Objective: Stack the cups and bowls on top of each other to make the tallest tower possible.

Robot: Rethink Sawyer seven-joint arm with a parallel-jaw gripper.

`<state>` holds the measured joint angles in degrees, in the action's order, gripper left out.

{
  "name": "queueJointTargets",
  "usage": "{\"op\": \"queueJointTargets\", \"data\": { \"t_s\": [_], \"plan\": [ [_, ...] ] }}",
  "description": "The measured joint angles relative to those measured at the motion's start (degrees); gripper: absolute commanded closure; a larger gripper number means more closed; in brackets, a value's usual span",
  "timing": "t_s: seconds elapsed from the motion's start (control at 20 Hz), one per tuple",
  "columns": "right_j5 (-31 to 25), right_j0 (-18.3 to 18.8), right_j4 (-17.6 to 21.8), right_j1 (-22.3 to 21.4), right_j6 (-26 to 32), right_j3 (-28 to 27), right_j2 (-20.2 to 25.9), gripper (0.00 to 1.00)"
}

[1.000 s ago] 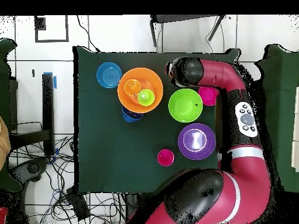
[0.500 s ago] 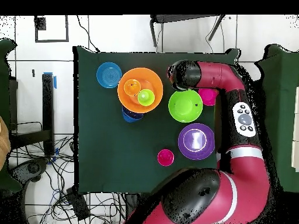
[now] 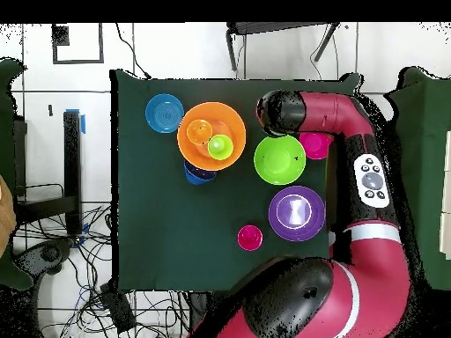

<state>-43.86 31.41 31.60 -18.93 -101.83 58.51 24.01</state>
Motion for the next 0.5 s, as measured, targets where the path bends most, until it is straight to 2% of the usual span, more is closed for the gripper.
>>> {"op": "queueJointTargets", "data": {
  "t_s": [0.5],
  "plan": [
    [-5.4, 0.0, -0.12, -0.49, 0.0, -0.35, 0.0, 0.0]
  ]
}}
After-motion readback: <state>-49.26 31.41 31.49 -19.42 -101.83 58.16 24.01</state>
